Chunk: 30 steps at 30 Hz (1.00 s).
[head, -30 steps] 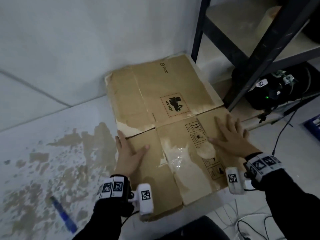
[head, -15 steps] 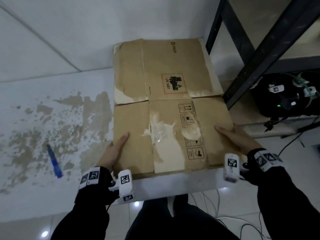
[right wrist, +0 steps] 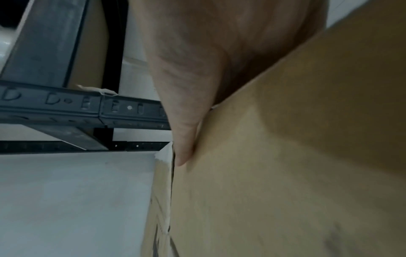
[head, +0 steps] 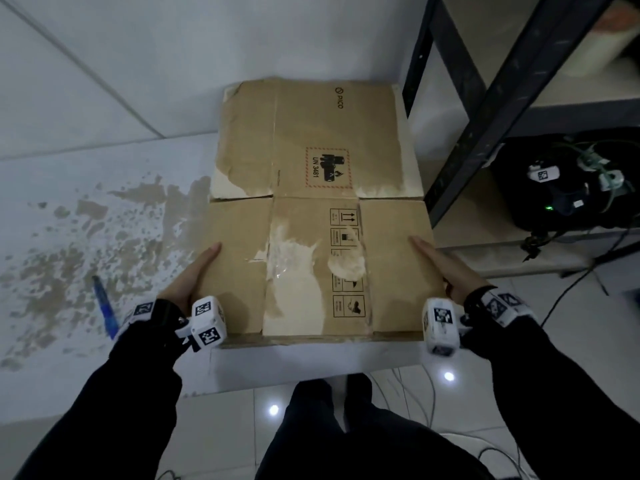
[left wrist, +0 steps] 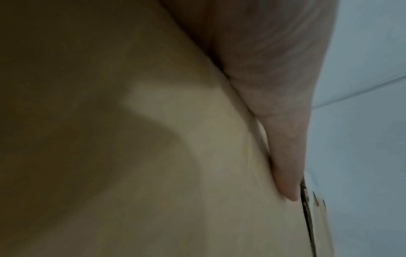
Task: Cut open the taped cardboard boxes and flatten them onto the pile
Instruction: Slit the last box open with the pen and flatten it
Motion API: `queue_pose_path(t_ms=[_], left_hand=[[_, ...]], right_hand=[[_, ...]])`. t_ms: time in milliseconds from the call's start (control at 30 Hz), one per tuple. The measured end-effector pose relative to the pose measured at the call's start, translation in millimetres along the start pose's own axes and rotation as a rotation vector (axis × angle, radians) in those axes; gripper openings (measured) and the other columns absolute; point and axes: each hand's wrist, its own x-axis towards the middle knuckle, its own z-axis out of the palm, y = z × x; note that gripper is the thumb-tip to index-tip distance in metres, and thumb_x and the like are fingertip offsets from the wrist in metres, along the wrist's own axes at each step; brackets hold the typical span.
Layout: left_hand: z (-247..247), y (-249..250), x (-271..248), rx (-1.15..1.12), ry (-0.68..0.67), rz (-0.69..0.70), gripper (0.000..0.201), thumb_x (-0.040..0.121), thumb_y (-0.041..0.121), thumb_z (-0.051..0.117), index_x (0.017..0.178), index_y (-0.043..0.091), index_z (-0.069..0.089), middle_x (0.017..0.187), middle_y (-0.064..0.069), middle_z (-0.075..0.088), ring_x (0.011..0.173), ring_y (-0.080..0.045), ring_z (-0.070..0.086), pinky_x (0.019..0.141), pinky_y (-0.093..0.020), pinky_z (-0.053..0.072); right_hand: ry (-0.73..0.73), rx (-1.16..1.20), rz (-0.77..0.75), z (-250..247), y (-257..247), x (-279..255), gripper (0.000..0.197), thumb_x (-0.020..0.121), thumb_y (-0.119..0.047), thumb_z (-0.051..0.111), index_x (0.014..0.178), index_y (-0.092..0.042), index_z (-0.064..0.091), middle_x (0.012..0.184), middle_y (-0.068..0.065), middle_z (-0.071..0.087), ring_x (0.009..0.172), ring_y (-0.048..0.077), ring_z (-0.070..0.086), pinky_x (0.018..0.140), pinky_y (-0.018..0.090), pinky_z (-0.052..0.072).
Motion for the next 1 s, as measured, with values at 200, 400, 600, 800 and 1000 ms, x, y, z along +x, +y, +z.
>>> queue_pose_path(t_ms=[200, 400, 600, 800, 1000], left_hand=[[-5, 17, 9, 0.051, -0.077, -0.01, 0.043, 0.089, 0.049, 0.056, 0.114, 0.015, 0.063, 0.079, -0.008, 0.074, 0.066, -0.021, 0.071, 0.07, -0.038, 0.049], [3, 44, 23, 0.041, -0.049, -0.02, 0.07, 0.08, 0.075, 0.046, 0.103, 0.012, 0.066, 0.082, -0.012, 0.075, 0.087, -0.028, 0.067, 0.079, -0.04, 0.05], [14, 57, 40, 0.05, 0.014, 0.056, 0.06, 0.085, 0.072, 0.041, 0.097, 0.018, 0.065, 0.063, -0.004, 0.072, 0.074, -0.023, 0.064, 0.071, -0.034, 0.05], [7, 65, 50, 0.006, -0.007, 0.017, 0.058, 0.086, 0.068, 0.045, 0.099, 0.016, 0.066, 0.059, -0.005, 0.069, 0.054, -0.019, 0.066, 0.065, -0.033, 0.048], [-4, 73, 57, -0.01, -0.154, -0.073, 0.091, 0.072, 0.088, 0.033, 0.099, 0.009, 0.069, 0.103, -0.022, 0.07, 0.091, -0.032, 0.065, 0.079, -0.041, 0.05]], right_hand=[[-0.101, 0.017, 0.058, -9, -26, 3, 0.069, 0.076, -0.066, 0.059, 0.124, -0.017, 0.055, 0.115, 0.008, 0.064, 0.108, 0.027, 0.059, 0.101, 0.043, 0.043], [0.037, 0.063, 0.016, -1, -59, 15, 0.038, 0.091, -0.051, 0.05, 0.082, -0.014, 0.053, 0.082, 0.008, 0.057, 0.07, 0.018, 0.053, 0.06, 0.029, 0.043], [0.06, 0.046, 0.031, 7, -57, 35, 0.097, 0.054, -0.08, 0.061, 0.122, -0.01, 0.055, 0.097, 0.009, 0.062, 0.091, 0.024, 0.058, 0.091, 0.037, 0.047], [-0.001, 0.033, -0.069, 10, -83, 26, 0.034, 0.092, -0.049, 0.048, 0.099, -0.017, 0.058, 0.086, 0.006, 0.062, 0.078, 0.019, 0.058, 0.071, 0.03, 0.047], [0.082, 0.259, -0.147, 9, -71, 31, 0.026, 0.088, -0.028, 0.048, 0.071, -0.017, 0.064, 0.056, 0.0, 0.059, 0.053, 0.013, 0.056, 0.058, 0.025, 0.045]])
